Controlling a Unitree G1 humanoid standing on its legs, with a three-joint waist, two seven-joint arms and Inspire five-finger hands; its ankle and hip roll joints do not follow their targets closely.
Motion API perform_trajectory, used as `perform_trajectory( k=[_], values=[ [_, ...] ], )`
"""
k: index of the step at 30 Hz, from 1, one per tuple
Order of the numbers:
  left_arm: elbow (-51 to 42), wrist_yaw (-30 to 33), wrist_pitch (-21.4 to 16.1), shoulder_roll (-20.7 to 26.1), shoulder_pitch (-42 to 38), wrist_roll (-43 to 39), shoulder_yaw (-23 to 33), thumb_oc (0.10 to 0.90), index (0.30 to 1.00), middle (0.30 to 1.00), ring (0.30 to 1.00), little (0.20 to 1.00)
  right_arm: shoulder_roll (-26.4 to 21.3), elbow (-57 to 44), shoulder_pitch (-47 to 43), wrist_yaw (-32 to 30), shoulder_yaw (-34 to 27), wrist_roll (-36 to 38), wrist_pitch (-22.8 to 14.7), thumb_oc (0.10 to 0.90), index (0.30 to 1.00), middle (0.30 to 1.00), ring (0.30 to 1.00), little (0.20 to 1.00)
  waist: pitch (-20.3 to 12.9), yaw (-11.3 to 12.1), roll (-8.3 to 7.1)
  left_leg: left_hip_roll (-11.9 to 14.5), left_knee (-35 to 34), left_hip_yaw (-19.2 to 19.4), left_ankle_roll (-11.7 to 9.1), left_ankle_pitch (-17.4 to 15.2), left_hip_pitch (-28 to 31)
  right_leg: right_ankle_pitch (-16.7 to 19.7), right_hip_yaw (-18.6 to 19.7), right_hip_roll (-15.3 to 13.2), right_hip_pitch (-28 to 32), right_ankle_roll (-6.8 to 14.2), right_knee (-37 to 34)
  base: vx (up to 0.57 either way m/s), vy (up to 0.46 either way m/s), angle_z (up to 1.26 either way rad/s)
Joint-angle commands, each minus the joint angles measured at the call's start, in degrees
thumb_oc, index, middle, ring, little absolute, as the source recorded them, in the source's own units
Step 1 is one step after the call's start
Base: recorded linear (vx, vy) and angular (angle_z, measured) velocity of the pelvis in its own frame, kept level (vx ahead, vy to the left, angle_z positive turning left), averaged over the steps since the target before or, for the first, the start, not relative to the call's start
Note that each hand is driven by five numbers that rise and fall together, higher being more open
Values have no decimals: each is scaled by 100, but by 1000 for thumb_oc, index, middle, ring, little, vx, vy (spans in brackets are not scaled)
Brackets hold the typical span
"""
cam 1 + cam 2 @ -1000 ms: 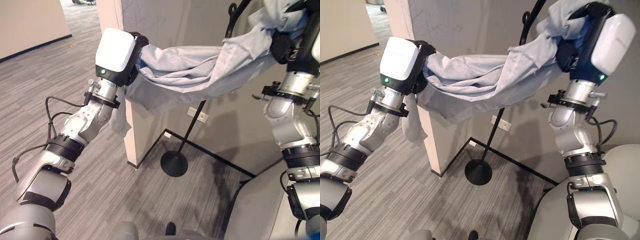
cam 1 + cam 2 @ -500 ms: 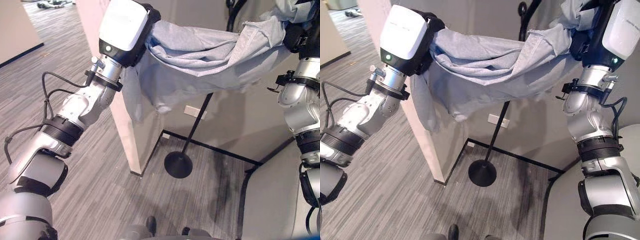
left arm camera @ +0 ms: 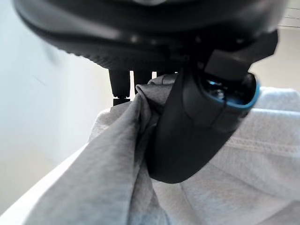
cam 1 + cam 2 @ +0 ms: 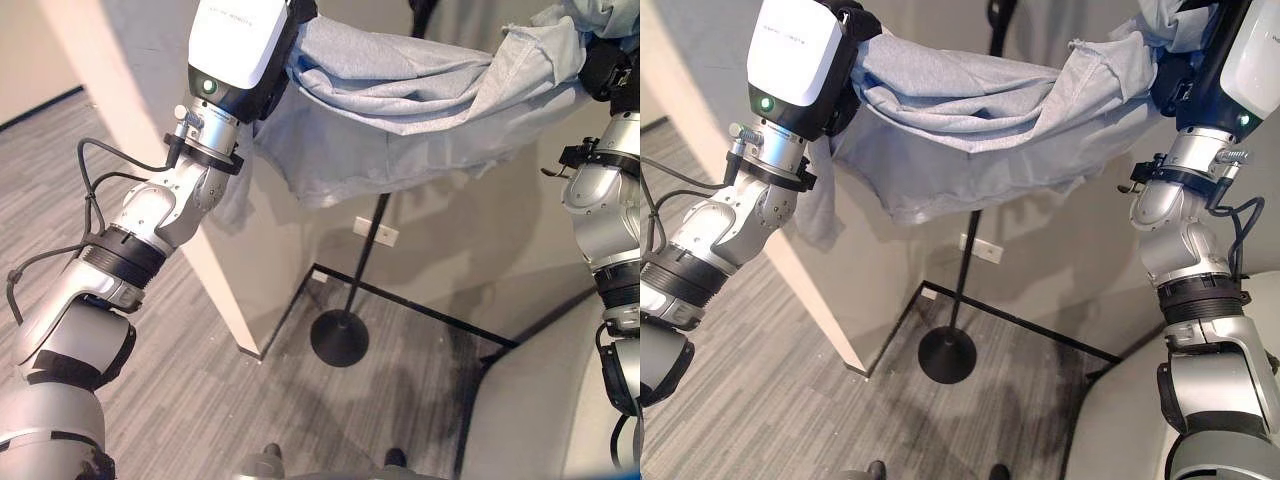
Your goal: Hang the clothes on the sofa on the clothes rack.
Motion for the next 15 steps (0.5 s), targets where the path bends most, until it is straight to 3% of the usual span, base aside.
perform_trajectory(
  k=[1,4,5,9,15],
  values=[
    [1522,412,518,338,-911,-443,310,400,300,300,300,300,-869,361,-159,-185,-161,91,42,400,300,300,300,300,-968,-17,-93,280,-282,-202,-19,-23,-156,215,53,-116,-161,270,194,30,-116,15],
    [2432,501,532,306,-1270,-497,-194,400,300,300,300,300,-888,780,-436,-163,232,209,-96,400,300,300,300,300,-1032,-128,-36,348,-282,-253,-70,-6,-243,190,-86,-34,-134,244,54,46,-52,28],
    [2994,513,648,431,-1470,-513,-538,400,300,300,300,300,-850,1031,-652,-150,563,271,-186,400,300,300,300,300,-1077,-151,23,349,-282,-232,-77,5,-247,188,-94,-27,-165,265,25,39,31,12],
    [3867,579,797,695,-1864,-559,-1016,400,300,300,300,300,-838,1585,-1284,-108,1222,426,-338,400,300,300,300,300,-1064,-200,109,303,-282,-200,-65,-11,-274,214,-52,-57,-248,302,29,28,75,0],
    [5010,487,906,893,-2117,-516,-1509,400,300,300,300,300,-756,2316,-2053,211,2115,615,-549,400,300,300,300,300,-945,-239,87,208,-282,-57,-9,-112,-116,272,46,-148,-281,356,139,50,116,-2]
  ],
)
